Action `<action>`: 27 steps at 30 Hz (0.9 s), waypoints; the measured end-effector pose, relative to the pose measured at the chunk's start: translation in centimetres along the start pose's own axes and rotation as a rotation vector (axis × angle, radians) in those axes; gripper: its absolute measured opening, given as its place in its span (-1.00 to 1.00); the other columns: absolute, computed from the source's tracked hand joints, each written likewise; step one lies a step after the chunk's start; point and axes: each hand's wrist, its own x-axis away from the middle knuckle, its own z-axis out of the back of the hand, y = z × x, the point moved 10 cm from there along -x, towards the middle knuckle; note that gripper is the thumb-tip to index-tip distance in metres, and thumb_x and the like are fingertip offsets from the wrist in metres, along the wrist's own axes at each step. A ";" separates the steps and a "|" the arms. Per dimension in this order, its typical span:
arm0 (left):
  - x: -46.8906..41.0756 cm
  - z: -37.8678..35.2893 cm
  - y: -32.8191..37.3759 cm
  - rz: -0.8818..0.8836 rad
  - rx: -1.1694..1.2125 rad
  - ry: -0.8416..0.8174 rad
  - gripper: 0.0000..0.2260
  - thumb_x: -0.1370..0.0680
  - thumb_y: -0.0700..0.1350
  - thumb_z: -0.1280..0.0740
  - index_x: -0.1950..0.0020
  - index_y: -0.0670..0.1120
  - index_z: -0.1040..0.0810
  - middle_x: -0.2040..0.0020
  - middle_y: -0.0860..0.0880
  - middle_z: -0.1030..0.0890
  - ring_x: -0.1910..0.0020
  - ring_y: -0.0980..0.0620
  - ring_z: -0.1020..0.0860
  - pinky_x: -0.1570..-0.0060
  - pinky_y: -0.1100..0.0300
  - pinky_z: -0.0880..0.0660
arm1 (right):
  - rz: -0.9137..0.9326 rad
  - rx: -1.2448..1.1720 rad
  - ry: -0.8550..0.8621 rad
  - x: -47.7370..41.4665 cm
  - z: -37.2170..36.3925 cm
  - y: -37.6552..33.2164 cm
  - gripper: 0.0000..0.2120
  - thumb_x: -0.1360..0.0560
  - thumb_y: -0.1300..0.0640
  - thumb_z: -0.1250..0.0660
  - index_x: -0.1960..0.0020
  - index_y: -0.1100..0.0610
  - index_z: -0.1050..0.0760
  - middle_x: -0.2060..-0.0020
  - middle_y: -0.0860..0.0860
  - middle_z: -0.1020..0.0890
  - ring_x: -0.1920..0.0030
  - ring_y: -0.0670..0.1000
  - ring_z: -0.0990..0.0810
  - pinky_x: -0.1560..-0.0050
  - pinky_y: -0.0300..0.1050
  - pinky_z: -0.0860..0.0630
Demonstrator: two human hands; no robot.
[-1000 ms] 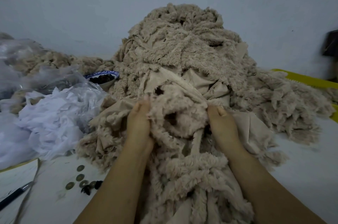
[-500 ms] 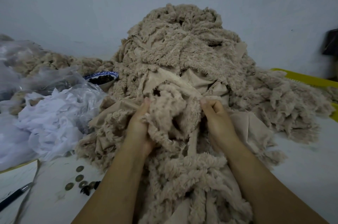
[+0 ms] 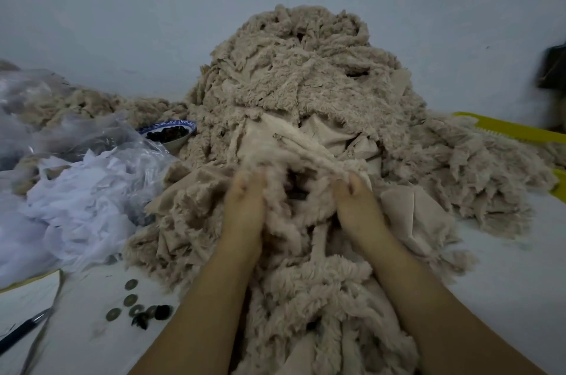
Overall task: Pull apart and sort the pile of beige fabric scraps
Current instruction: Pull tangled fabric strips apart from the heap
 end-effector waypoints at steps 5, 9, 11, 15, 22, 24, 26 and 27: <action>-1.4 4.3 -0.4 0.081 0.101 0.307 -0.68 -0.67 0.00 -0.21 -0.41 -0.02 -0.44 -0.33 -0.03 -0.54 -0.23 -0.04 -0.55 -0.24 -0.03 -0.51 | -0.053 -0.151 0.138 -0.5 2.5 0.7 -0.81 -0.68 0.05 -0.12 -0.08 0.12 -0.46 0.18 -0.06 -0.52 0.13 -0.04 -0.48 0.19 -0.13 -0.36; 0.9 2.4 4.2 -0.385 -0.568 0.325 -0.53 -0.60 -0.14 -0.23 -0.52 -0.03 -0.27 -0.47 -0.04 -0.27 -0.40 0.03 -0.29 -0.30 0.06 -0.33 | -0.020 -0.226 0.068 0.3 1.1 -0.9 -0.84 -0.66 0.02 -0.17 0.03 -0.02 -0.49 0.05 0.06 -0.62 -0.02 0.08 -0.60 -0.01 0.06 -0.53; 2.9 0.5 6.8 -0.706 -0.629 0.282 -0.57 -0.59 -0.12 -0.20 -0.48 -0.05 -0.35 -0.37 0.01 -0.36 -0.38 0.32 -0.20 -0.39 0.22 -0.23 | -0.007 -0.276 0.035 0.6 0.9 -1.6 -0.83 -0.64 -0.03 -0.22 -0.02 0.03 -0.51 -0.05 0.23 -0.60 -0.10 0.24 -0.57 -0.14 0.24 -0.52; 3.6 -5.8 3.9 -0.680 -0.711 -0.296 -0.63 -0.56 0.16 -0.26 -0.29 0.02 -0.54 -0.03 0.28 -0.47 -0.08 0.37 -0.44 0.00 0.49 -0.37 | 0.047 -0.341 -0.002 0.9 0.3 -2.7 -0.81 -0.45 -0.13 -0.28 0.11 -0.04 -0.55 0.00 0.24 -0.63 -0.08 0.30 -0.60 -0.10 0.32 -0.57; 3.1 -6.8 1.3 -0.476 -0.601 -0.511 -0.79 -0.63 0.02 -0.27 0.13 -0.01 -0.59 0.14 0.08 -0.58 0.11 0.20 -0.54 0.12 0.37 -0.41 | 0.063 -0.367 -0.083 0.7 -1.0 -2.7 -0.89 -0.46 -0.08 -0.29 0.20 -0.09 -0.52 0.19 0.10 -0.58 0.16 0.11 -0.53 0.09 0.16 -0.51; 2.9 -6.1 0.4 -0.237 -0.380 -0.529 -0.72 -0.61 0.13 -0.20 0.02 0.08 -0.69 0.02 0.14 -0.68 0.00 0.22 -0.61 0.02 0.44 -0.48 | 0.114 -0.325 -0.093 0.8 -1.0 -3.0 -0.83 -0.55 0.00 -0.29 0.21 -0.04 -0.50 0.25 -0.03 -0.59 0.20 0.00 -0.55 0.11 -0.04 -0.49; 2.6 -5.8 -0.3 -0.070 -0.193 -0.525 -0.66 -0.60 0.23 -0.20 -0.01 0.12 -0.72 -0.01 0.10 -0.72 -0.05 0.15 -0.66 0.00 0.37 -0.54 | 0.207 -0.200 -0.172 1.6 -1.7 -3.9 -0.75 -0.62 0.03 -0.28 0.23 -0.07 -0.54 0.33 -0.20 -0.63 0.28 -0.22 -0.58 0.19 -0.34 -0.48; 2.2 -5.6 -0.5 -0.037 -0.149 -0.508 -0.68 -0.60 0.23 -0.25 0.01 0.12 -0.74 0.00 0.06 -0.73 -0.04 0.12 -0.68 0.03 0.35 -0.56 | 0.235 -0.133 -0.237 2.2 -2.6 -4.3 -0.74 -0.62 0.02 -0.28 0.23 -0.08 -0.57 0.33 -0.21 -0.65 0.30 -0.27 -0.58 0.24 -0.43 -0.44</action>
